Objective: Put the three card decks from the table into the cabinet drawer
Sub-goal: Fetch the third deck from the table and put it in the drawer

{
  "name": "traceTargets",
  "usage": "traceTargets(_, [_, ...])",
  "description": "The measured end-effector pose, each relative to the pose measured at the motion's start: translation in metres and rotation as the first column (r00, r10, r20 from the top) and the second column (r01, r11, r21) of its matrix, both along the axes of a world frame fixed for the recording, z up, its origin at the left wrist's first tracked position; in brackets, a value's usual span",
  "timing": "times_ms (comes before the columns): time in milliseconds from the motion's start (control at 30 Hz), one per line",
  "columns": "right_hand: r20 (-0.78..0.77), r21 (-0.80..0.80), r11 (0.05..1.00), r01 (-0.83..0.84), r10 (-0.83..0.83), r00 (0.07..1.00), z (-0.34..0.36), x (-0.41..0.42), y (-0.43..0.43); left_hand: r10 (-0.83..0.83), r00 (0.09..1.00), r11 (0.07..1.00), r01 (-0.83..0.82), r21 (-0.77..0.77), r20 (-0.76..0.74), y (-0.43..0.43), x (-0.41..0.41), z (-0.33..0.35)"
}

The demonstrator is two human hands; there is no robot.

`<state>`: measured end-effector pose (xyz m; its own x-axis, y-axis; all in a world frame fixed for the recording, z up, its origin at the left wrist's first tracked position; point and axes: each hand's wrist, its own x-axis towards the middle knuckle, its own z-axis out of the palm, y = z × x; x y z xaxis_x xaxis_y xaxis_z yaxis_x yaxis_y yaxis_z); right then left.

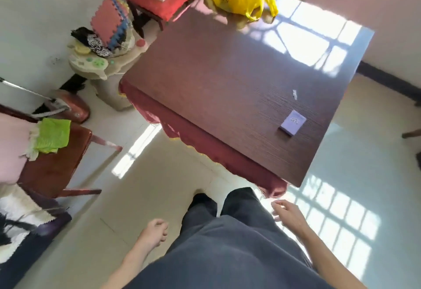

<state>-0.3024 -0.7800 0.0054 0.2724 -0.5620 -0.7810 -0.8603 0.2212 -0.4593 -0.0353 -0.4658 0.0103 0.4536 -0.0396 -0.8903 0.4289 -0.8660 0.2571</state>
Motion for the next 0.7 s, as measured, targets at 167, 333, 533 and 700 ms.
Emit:
traceTargets(167, [-0.114, 0.021, 0.953, 0.304, -0.299, 0.947, -0.007, -0.040, 0.031, -0.292, 0.956, 0.954, 0.294, -0.067, 0.033, -0.107, 0.078, 0.005])
traceTargets(333, [-0.188, 0.081, 0.889, 0.450, -0.430, 0.883, -0.021, -0.052, 0.044, -0.456, 0.886, 0.868, 0.464, -0.176, 0.088, -0.211, 0.107, 0.016])
traceTargets(533, [-0.095, 0.081, 0.868, 0.490, -0.483, 0.871, -0.005, -0.012, -0.009, -0.571, 0.810, 0.780, 0.586, -0.220, 0.134, -0.283, 0.113, 0.017])
traceTargets(700, [0.077, 0.007, 0.906, 0.423, -0.423, 0.903, 0.024, 0.038, -0.083, -0.599, 0.797, 0.782, 0.603, -0.156, 0.076, -0.290, 0.134, 0.005])
